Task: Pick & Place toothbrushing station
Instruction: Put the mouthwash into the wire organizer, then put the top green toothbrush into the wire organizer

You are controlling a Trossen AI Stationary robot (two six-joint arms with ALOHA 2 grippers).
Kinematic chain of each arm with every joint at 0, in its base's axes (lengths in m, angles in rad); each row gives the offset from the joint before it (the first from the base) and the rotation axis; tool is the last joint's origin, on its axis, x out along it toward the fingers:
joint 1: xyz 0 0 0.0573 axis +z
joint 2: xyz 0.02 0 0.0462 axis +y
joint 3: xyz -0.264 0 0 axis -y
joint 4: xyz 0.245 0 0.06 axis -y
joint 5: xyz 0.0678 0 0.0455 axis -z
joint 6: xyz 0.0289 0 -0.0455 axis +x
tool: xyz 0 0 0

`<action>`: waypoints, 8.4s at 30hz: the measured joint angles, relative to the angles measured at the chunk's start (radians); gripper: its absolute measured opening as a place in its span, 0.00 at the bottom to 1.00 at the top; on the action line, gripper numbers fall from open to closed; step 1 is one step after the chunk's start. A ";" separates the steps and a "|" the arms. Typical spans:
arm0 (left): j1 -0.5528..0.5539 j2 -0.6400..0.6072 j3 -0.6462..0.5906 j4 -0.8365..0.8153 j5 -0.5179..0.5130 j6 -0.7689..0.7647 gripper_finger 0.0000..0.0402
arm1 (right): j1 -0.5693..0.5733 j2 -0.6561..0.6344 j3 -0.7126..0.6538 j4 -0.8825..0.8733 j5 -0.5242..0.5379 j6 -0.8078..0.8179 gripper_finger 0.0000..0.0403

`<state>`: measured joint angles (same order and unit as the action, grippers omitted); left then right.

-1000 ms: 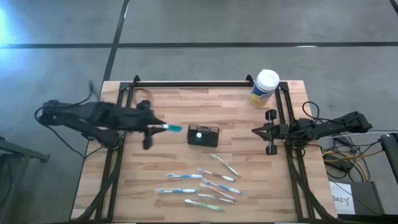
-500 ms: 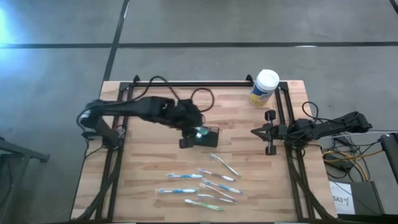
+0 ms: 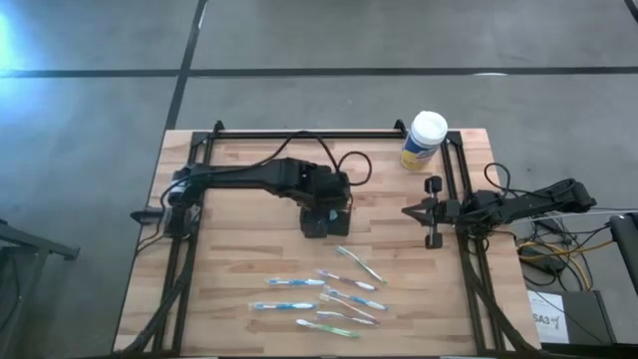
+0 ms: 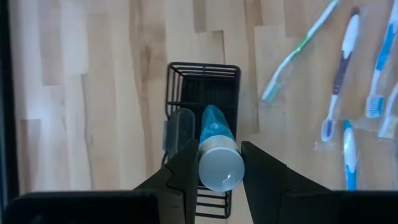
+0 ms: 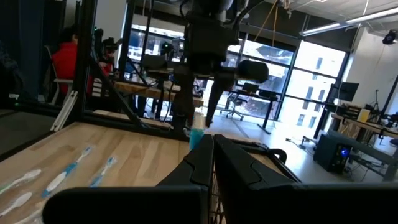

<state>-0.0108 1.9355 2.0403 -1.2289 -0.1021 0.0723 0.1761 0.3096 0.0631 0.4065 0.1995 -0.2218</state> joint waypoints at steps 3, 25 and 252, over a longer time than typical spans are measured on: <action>0.001 0.008 0.002 0.004 0.018 0.001 0.24 | 0.000 0.000 0.000 0.000 0.036 -0.004 0.03; 0.027 0.037 -0.048 0.025 0.023 0.026 0.24 | 0.000 0.000 0.000 -0.002 0.062 -0.006 0.03; 0.029 -1.900 -1.966 1.164 0.235 -0.212 0.05 | 0.116 1.593 1.202 -1.158 -0.068 0.868 0.05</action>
<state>0.0177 0.0353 0.0742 -0.0647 0.1333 -0.1394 0.2925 1.9023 1.2655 -0.7520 0.1310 0.6458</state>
